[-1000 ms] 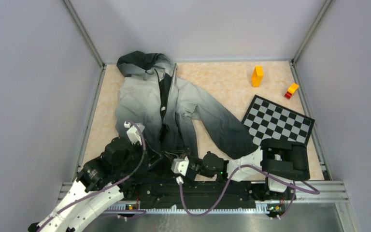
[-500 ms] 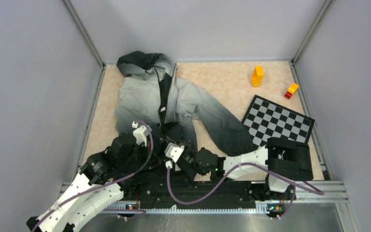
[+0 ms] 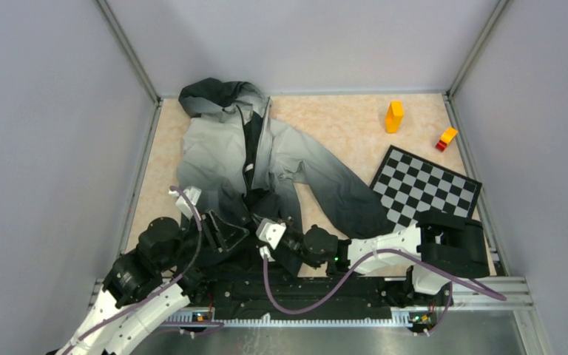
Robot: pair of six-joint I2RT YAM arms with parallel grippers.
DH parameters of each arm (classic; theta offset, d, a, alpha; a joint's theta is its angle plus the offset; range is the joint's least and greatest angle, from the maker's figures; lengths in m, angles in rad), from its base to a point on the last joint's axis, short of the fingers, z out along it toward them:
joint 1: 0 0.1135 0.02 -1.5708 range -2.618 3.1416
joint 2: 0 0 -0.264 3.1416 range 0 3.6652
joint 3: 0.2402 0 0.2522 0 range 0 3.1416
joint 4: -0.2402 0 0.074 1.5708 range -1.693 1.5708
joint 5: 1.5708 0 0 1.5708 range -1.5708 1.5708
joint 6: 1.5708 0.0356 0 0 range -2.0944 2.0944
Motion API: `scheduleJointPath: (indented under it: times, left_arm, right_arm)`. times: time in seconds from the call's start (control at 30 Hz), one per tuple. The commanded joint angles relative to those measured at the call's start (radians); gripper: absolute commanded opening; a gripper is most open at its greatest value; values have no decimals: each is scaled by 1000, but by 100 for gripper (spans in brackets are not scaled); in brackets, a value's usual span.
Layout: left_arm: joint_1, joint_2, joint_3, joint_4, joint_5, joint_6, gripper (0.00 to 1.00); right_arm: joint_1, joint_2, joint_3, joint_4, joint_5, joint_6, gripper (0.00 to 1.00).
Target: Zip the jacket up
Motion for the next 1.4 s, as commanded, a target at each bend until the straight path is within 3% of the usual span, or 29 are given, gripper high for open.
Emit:
scheduleJointPath:
  times: [0.0, 0.07, 0.27, 0.67, 1.07, 1.17, 1.27, 1.37]
  left_arm:
    - [-2, 55, 88, -28, -205, -21, 59]
    - [-2, 113, 137, -109, -273, -98, 58]
    - [-3, 220, 120, -99, -230, -228, 52]
    - [-3, 160, -35, 41, -211, -361, 56]
    - [-2, 144, -73, 79, -199, -348, 28]
    - [-2, 139, -64, 59, -194, -292, 20]
    - [-2, 141, -47, 32, -172, -211, 1]
    - [-2, 164, -31, 11, -119, -109, 0]
  right_arm:
    - [0, -28, -10, 53, -33, 18, 0]
    - [0, -35, -15, 50, -37, 21, 0]
    - [0, -43, -24, 56, -50, 26, 0]
    - [1, -45, -27, 69, -51, 24, 0]
    - [0, -37, -10, 52, -55, 35, 0]
    - [-1, -36, -7, 40, -56, 38, 0]
    - [1, -42, 17, -53, -92, 48, 0]
    - [0, -43, 62, -173, -130, 82, 0]
